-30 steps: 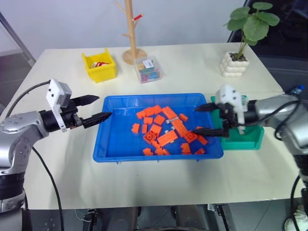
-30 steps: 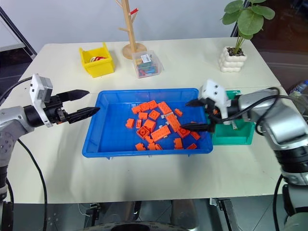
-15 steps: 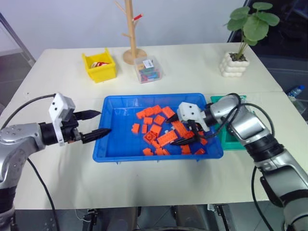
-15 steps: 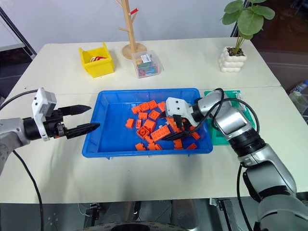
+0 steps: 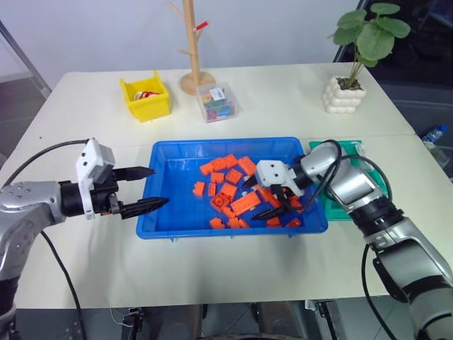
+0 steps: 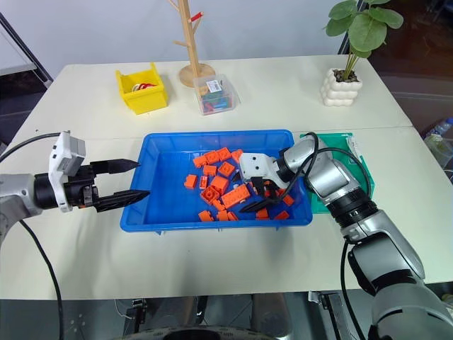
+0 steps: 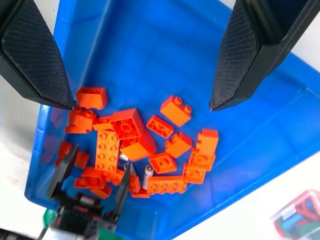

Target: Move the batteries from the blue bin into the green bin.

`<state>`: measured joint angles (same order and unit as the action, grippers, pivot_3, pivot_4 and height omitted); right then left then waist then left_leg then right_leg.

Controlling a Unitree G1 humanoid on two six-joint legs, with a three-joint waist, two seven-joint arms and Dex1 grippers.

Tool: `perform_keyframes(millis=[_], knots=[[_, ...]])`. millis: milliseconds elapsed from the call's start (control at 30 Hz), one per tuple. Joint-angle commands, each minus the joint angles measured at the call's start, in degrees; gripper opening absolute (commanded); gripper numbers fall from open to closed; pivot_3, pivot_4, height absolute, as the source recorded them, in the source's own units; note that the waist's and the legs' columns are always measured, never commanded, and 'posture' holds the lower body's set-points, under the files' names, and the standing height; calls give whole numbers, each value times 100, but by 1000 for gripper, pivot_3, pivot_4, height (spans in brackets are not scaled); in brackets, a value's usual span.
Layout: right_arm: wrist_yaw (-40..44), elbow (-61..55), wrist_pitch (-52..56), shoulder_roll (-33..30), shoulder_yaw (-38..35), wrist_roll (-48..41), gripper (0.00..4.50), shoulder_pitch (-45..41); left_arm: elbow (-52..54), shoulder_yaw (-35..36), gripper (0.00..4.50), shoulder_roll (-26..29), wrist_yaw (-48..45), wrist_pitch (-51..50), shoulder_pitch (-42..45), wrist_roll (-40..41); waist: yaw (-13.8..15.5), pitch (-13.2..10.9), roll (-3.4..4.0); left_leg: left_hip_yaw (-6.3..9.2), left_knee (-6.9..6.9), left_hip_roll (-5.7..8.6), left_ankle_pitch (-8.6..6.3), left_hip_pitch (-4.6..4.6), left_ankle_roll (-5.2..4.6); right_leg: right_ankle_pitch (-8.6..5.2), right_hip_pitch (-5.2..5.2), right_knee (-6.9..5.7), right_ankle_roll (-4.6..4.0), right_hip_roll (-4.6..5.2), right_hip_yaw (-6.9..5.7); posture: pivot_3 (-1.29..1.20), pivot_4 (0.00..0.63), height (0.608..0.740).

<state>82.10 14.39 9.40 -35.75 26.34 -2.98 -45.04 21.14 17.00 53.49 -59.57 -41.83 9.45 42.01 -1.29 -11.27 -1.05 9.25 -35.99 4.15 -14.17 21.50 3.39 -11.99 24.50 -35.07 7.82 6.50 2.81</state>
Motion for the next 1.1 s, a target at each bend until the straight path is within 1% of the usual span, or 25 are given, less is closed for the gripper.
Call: perform_keyframes(millis=[33, 133, 167, 233, 267, 333, 633, 1100], knots=[[-4, 152, -213, 108, -45, 120, 4442, -142, 144, 69, 4500, 45, 32, 8, 157, 124, -4, 0, 0, 0, 0, 0, 0, -1, 0, 0, 0, 0, 0, 0, 0, 0, 150, 740], [1, 258, -288, 171, -68, 192, 4442, -159, 142, 70, 4500, 34, 58, 6, 178, 134, -10, 0, 0, 0, 0, 0, 0, -1, 0, 0, 0, -1, 0, 0, 0, 0, 150, 740], [-4, 286, -317, 192, -72, 215, 4219, -157, 145, 79, 4500, 22, 89, 14, 178, 133, -10, 0, 0, 0, 0, 0, 0, -1, 0, 0, 0, -1, 0, 0, 0, 0, 150, 740], [4, 318, -364, 216, -77, 246, 3592, -156, 144, 95, 4500, 3, 145, 35, 175, 130, -17, 0, 0, 0, 0, 0, 0, -1, 0, 0, 0, -1, 0, 0, 0, 0, 150, 740], [9, 311, -358, 230, -90, 242, 3181, -162, 143, 103, 4500, -7, 172, 41, 169, 133, -22, 0, 0, 0, 0, 0, 0, -2, 0, 0, 0, -2, 0, 0, 0, 0, 150, 740], [9, 283, -303, 254, -136, 219, 2182, -180, 140, 106, 4500, -15, 196, 59, 148, 131, -32, 0, 0, 1, 0, 0, 0, -1, 0, 0, 0, -2, -1, -1, 0, 0, 150, 740], [-6, 115, -126, 265, -240, 157, 2194, -222, 148, 74, 4500, -95, 307, 112, 95, 116, -128, 0, 0, 3, 1, 0, 0, -1, 1, 0, 0, -3, 0, -1, 0, 0, 150, 740], [-81, 197, -103, 380, -272, 184, 2194, -228, 82, 36, 4500, -109, 371, 182, 124, 67, -126, 0, 0, 3, 1, -1, 0, -2, 0, 0, 1, -3, -1, -2, 0, 0, 150, 740]])
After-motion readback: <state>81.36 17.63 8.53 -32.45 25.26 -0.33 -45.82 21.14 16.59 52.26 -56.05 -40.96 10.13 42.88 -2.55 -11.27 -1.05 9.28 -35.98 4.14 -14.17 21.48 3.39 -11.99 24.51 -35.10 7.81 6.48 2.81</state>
